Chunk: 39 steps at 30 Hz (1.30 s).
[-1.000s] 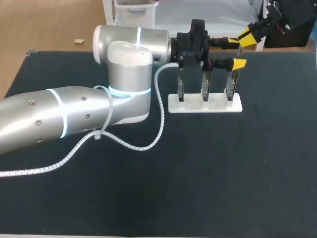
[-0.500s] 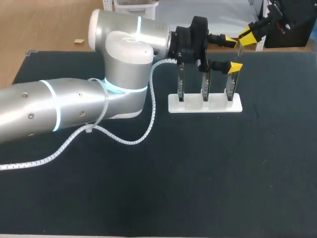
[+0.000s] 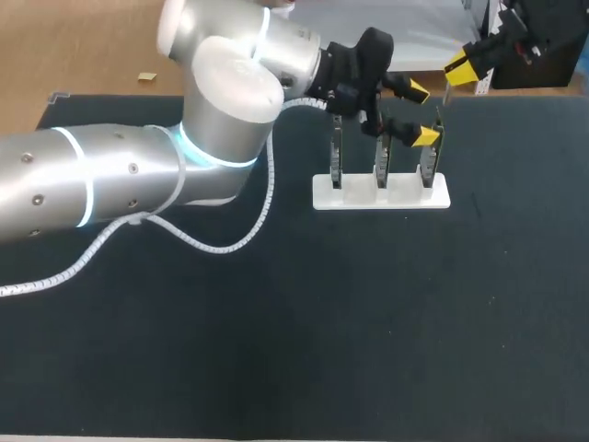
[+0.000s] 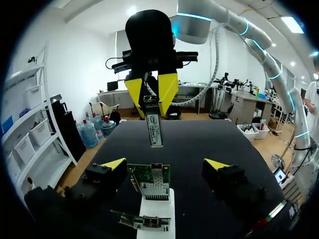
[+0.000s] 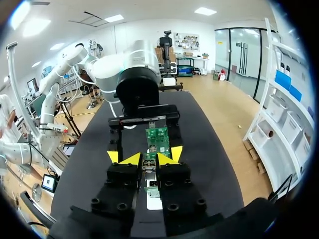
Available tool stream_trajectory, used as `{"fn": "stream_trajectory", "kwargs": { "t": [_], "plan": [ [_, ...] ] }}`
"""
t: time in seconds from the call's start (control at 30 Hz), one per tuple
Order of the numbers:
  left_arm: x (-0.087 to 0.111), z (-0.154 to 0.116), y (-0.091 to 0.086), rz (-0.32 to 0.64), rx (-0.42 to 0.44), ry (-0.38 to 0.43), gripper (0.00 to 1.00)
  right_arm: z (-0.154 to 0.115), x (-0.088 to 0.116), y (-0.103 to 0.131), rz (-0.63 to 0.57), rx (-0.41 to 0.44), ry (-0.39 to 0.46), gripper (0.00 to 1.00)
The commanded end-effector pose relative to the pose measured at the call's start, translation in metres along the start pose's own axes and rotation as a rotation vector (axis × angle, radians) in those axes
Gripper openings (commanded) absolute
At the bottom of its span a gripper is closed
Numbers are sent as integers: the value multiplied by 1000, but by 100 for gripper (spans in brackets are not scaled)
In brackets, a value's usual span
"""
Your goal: Pick up the optical module with the left hand, and insert it into the network port with the right hand.
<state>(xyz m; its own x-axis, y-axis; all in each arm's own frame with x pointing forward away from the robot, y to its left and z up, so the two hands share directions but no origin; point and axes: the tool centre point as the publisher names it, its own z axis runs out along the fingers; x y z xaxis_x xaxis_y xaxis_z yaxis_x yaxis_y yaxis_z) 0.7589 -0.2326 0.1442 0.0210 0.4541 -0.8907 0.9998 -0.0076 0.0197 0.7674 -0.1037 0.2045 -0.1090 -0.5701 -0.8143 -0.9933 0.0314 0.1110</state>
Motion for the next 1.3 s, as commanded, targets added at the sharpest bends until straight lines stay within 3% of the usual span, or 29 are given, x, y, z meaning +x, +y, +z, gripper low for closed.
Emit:
{"fn": "stream_trajectory", "kwargs": {
  "t": [0.03,0.47,0.77,1.3],
  "plan": [
    [1,4,9,-4,15,88,100,0,0,4,-2,10,-1,0],
    [16,7,5,-18,14,191,100,1,-1,3,-3,12,-2,0],
    [25,10,0,-34,34,217,100,1,-1,3,-3,11,0,0],
    [28,8,6,-32,29,239,100,1,-1,-1,-6,9,4,0]
  ]
}}
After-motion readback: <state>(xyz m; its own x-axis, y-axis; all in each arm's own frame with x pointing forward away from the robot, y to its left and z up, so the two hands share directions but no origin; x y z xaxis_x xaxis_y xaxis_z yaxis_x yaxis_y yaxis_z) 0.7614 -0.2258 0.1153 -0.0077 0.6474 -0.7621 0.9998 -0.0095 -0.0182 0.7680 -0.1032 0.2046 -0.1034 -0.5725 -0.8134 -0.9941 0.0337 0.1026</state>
